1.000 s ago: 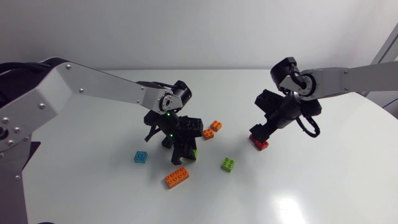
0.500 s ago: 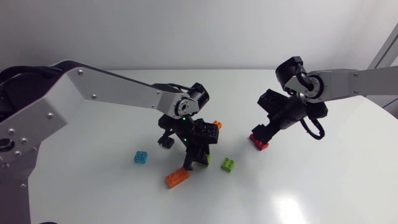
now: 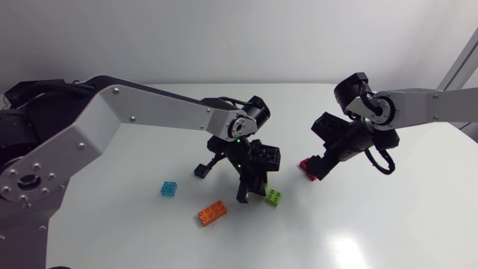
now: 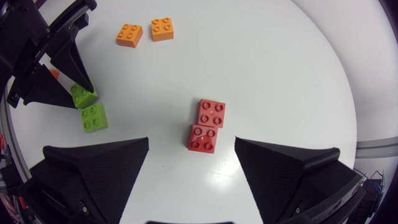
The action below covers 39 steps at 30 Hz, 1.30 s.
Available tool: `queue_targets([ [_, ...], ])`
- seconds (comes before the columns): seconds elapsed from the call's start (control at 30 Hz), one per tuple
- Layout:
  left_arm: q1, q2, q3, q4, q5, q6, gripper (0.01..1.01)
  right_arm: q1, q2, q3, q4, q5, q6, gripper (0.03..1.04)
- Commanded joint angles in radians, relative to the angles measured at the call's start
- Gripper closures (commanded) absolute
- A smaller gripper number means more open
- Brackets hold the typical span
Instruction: Separate the duplo bricks
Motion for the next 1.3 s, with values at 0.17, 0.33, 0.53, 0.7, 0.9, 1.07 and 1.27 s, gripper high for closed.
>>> queue_targets([
  [0.17,-0.005,0.035,0.023,-0.043,0.005,-0.009,0.572,-0.001,-0.025,-0.035,0.013,-0.006,-0.02,0.07],
  [0.33,-0.008,0.035,0.021,-0.042,0.006,-0.018,0.569,0.004,-0.041,-0.046,0.013,-0.006,-0.02,0.07],
  [0.53,-0.017,0.027,0.014,-0.042,0.011,-0.027,0.436,0.013,-0.054,-0.052,0.007,-0.004,-0.014,0.07],
  [0.7,0.003,-0.025,-0.025,-0.042,0.009,-0.043,0.221,0.018,-0.067,-0.056,0.006,-0.006,-0.01,0.07],
  [0.9,0.082,-0.186,-0.125,-0.043,0.005,-0.129,0.213,0.022,-0.073,-0.05,0.002,-0.006,-0.004,0.07],
  [1.07,0.118,-0.305,-0.264,-0.043,-0.046,-0.175,0.213,0.039,-0.067,-0.058,0.016,-0.006,0.011,0.07],
  [1.27,0.157,-0.424,-0.402,-0.022,-0.061,-0.195,0.213,0.056,-0.082,-0.072,0.015,-0.006,0.031,0.07],
])
